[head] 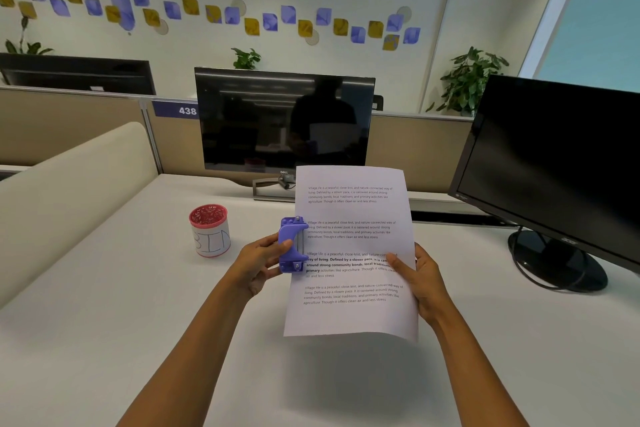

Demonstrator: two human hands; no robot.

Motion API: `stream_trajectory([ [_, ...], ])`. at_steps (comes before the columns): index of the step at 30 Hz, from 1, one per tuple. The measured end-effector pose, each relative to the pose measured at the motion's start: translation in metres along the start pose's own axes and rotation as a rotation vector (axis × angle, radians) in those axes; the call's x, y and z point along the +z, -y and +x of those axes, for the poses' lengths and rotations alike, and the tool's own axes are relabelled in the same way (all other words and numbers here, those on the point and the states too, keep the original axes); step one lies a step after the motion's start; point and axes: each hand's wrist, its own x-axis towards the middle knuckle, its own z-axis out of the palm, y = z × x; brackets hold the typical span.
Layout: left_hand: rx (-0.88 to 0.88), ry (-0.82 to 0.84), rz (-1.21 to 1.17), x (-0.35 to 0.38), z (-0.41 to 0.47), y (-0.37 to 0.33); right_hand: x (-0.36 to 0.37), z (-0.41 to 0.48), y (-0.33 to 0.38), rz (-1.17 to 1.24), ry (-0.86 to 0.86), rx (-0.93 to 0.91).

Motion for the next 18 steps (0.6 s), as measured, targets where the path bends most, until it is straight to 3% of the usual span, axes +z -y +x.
stream_trajectory([
  [18,0.015,-0.013,0.033,0.0068,-0.0047,-0.0052,-0.0002,0.0025,-0.0017,-0.016,0.003,-0.008],
])
